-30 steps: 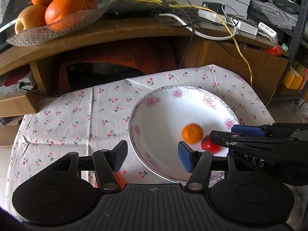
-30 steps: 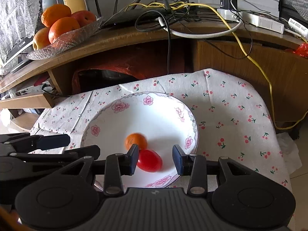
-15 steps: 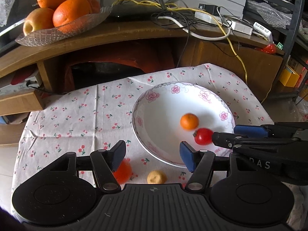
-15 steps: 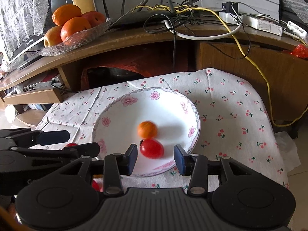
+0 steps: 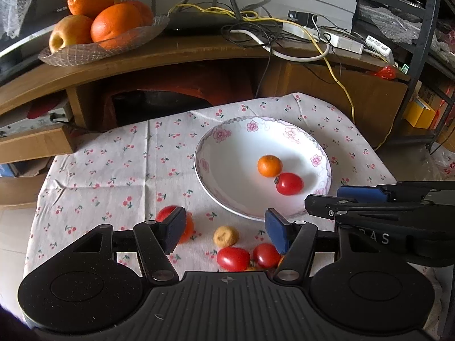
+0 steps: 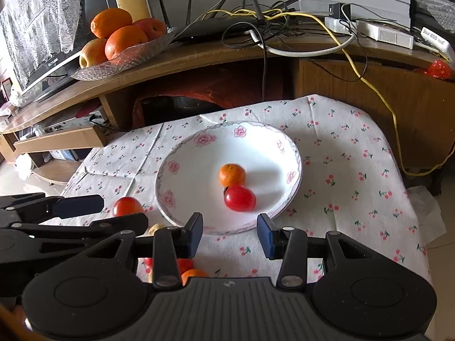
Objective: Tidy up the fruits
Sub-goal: 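Move both open tools back from the bowl toward the remaining fruit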
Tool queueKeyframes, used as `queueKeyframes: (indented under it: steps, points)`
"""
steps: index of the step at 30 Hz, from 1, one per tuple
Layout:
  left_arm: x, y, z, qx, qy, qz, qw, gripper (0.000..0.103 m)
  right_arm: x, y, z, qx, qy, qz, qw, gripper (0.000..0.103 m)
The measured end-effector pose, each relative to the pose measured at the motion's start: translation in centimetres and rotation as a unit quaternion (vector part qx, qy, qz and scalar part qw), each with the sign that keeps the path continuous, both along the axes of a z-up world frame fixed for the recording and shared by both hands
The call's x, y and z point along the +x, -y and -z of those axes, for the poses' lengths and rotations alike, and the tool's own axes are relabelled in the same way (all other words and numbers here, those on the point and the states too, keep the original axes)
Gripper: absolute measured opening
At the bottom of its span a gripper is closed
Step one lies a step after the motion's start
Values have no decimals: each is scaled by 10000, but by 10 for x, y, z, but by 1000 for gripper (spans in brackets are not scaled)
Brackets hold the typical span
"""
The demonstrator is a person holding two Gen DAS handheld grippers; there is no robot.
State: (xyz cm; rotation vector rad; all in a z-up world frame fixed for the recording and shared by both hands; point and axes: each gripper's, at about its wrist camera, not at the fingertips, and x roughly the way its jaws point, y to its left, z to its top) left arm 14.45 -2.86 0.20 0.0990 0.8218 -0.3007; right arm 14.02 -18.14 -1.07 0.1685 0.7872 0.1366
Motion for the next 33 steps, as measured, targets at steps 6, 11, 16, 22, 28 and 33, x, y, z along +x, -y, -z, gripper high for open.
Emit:
queueKeyframes:
  steps: [6, 11, 16, 22, 28, 33]
  points:
    - [-15, -6, -1, 47, -17, 26, 10000, 67, -11, -7, 3, 29, -79, -76, 9999, 43]
    - [-23, -12, -2, 38, -15, 24, 10000, 67, -19, -12, 3, 128, -130, -108, 9998, 42]
    - [-32, -20, -1, 87, -49, 50, 9999, 67, -25, -22, 7, 136, -203, -260, 9994, 43]
    - [-44, -37, 6, 135, -135, 12, 9998, 66, -31, -41, 15, 66, -316, -561, 9979, 43]
    - [-56, -56, 9, 158, -236, 59, 9996, 67, -37, -62, 22, 18, -428, -972, 9943, 43]
    - [-66, -70, 15, 161, -357, 98, 9992, 68, -42, -79, 30, -74, -536, -1320, 9898, 42]
